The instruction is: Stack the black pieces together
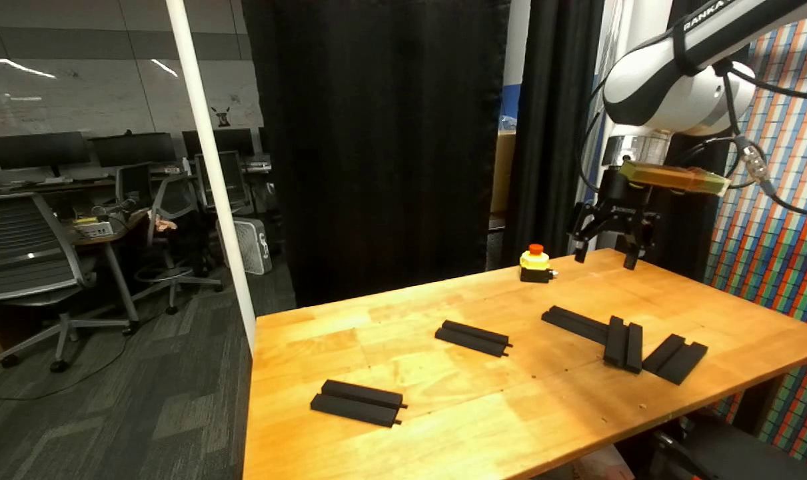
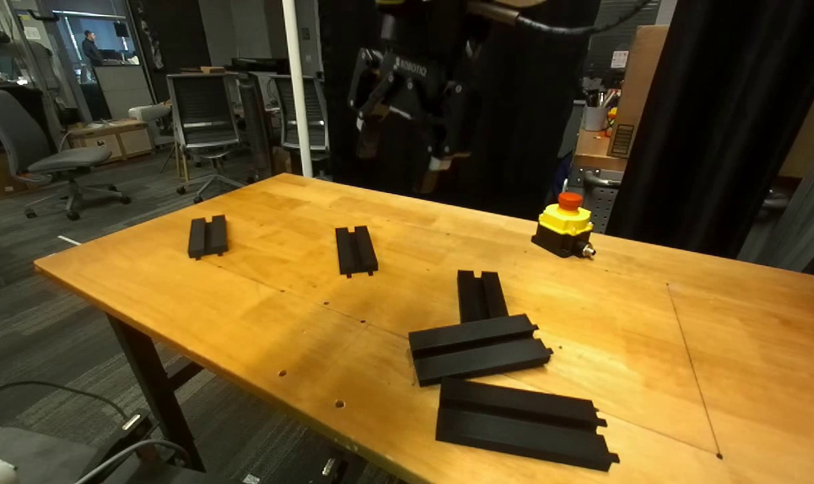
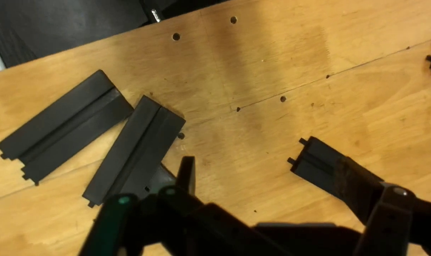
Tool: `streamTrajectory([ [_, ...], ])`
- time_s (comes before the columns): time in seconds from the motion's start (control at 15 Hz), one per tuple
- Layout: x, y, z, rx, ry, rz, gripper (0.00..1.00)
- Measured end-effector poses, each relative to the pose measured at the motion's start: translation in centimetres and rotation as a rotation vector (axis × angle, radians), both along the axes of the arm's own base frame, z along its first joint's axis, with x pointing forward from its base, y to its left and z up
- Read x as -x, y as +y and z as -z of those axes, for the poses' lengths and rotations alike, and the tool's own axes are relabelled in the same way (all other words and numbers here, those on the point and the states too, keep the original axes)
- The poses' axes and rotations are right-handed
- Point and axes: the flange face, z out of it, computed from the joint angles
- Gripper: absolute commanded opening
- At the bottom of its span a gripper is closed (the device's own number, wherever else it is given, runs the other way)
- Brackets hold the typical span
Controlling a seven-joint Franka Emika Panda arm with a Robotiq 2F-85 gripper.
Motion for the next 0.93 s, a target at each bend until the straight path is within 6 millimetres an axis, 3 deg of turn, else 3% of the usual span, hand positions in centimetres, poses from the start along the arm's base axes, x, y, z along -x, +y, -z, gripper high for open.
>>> streamTrajectory([
  [0.53,-1.0,-2.1,7.4,0.086,0.135,0.170,1.00],
  [0.93,-0.7,-5.0,11.9,0.139,0.101,0.228,1.00],
])
